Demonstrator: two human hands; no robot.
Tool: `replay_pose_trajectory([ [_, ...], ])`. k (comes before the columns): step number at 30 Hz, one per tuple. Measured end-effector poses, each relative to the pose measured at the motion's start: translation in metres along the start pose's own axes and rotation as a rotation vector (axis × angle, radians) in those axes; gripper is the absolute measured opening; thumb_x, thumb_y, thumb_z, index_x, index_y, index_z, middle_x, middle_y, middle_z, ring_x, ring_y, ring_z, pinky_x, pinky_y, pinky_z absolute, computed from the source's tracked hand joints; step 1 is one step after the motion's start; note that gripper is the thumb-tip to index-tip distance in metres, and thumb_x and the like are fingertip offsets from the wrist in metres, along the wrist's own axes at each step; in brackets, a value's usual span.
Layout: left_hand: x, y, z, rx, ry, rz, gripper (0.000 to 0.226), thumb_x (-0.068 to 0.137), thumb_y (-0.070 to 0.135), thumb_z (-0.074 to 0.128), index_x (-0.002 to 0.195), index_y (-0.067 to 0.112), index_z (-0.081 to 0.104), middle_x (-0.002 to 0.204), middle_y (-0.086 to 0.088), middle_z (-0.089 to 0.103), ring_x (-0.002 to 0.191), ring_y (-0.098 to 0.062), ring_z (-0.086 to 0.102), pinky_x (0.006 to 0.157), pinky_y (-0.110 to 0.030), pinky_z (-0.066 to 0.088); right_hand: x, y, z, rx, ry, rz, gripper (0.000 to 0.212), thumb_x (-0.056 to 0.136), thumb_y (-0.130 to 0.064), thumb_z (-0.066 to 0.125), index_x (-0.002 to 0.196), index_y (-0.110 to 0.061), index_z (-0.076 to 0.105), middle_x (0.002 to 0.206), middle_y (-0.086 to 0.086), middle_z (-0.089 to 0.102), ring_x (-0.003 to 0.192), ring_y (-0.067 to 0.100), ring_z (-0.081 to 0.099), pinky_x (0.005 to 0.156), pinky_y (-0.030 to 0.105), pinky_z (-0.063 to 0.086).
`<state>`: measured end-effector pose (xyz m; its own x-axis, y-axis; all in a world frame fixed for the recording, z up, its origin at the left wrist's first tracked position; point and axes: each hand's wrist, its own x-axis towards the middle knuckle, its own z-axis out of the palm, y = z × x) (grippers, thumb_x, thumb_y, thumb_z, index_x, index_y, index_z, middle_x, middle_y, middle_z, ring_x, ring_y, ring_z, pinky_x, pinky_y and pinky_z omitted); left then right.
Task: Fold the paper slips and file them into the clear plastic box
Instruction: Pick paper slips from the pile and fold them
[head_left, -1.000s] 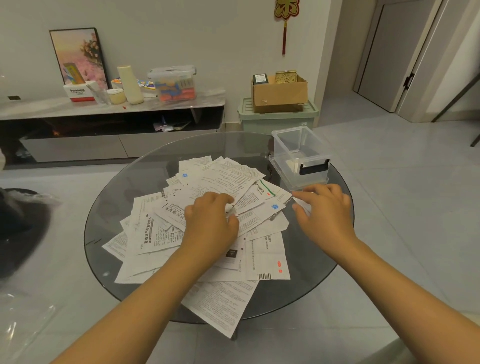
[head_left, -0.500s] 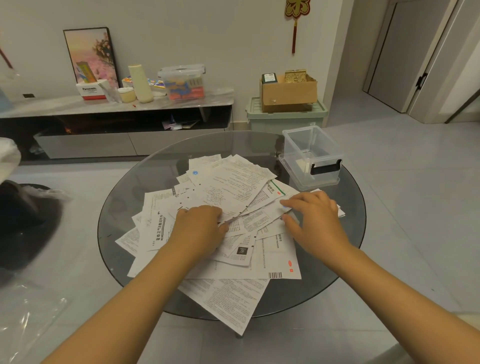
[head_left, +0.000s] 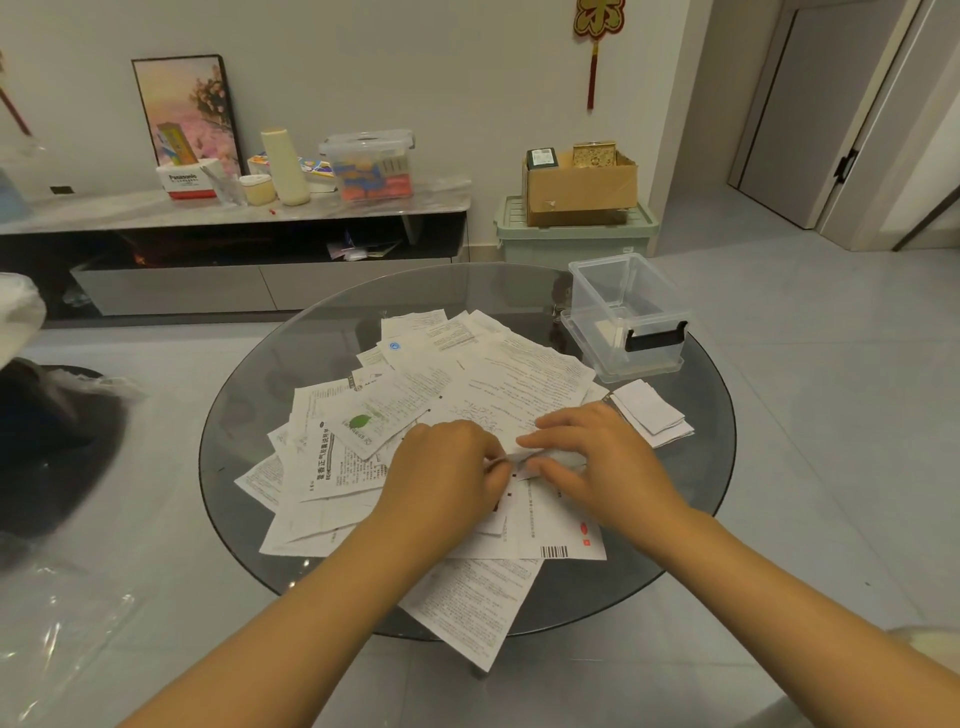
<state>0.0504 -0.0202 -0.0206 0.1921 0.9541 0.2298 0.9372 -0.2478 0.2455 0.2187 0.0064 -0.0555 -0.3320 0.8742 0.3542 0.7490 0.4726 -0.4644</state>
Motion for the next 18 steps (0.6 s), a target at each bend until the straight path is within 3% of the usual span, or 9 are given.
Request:
replay_pose_trajectory([
  [7,-0.007,-0.006,-0.016,-0.181,0.106,-0.016,0.020,0.084,0.038,0.064,0.100,0.029,0.070,0.099,0.012,0.068,0.090,-0.008,0.059,0.089,-0.029,0.042,0.001,0.001,-0.004,0.192,0.014,0.183,0.011,0.090,-0.025,0.059,0.092,-0.025,0.069,0.091,-0.009,0.069,0.087,0.010,0.059,0.071,0.012,0.042],
  [11,-0.006,-0.025,-0.027,-0.331,0.141,-0.131,0.024,0.076,0.037,0.072,0.098,0.039,0.064,0.096,0.023,0.065,0.095,0.001,0.058,0.088,-0.028,0.046,0.002,0.002,-0.006,0.288,0.005,0.264,0.010,0.094,-0.023,0.053,0.094,-0.019,0.062,0.094,-0.005,0.068,0.089,0.017,0.062,0.079,0.032,0.051],
  [12,-0.005,-0.029,-0.028,-0.389,0.139,-0.159,0.028,0.074,0.036,0.075,0.099,0.040,0.061,0.094,0.024,0.065,0.095,0.003,0.058,0.086,-0.025,0.047,0.002,0.001,-0.007,0.305,0.000,0.267,0.011,0.094,-0.023,0.051,0.095,-0.018,0.061,0.096,-0.007,0.067,0.090,0.015,0.061,0.079,0.030,0.051],
  [15,-0.004,-0.039,-0.033,-0.600,0.078,-0.205,0.051,0.071,0.031,0.080,0.112,0.041,0.052,0.097,0.018,0.067,0.099,0.006,0.057,0.087,-0.021,0.043,0.001,-0.001,-0.011,0.342,-0.018,0.251,0.010,0.096,-0.020,0.049,0.092,-0.022,0.058,0.090,-0.023,0.060,0.084,-0.001,0.056,0.067,0.005,0.041],
  [18,-0.004,-0.046,-0.034,-0.636,-0.058,-0.171,0.055,0.074,0.021,0.079,0.114,0.046,0.052,0.102,0.026,0.065,0.104,0.016,0.051,0.089,-0.017,0.037,0.000,-0.003,-0.016,0.397,-0.054,0.240,0.011,0.096,-0.020,0.048,0.091,-0.025,0.056,0.091,-0.029,0.057,0.085,-0.012,0.054,0.066,0.003,0.041],
])
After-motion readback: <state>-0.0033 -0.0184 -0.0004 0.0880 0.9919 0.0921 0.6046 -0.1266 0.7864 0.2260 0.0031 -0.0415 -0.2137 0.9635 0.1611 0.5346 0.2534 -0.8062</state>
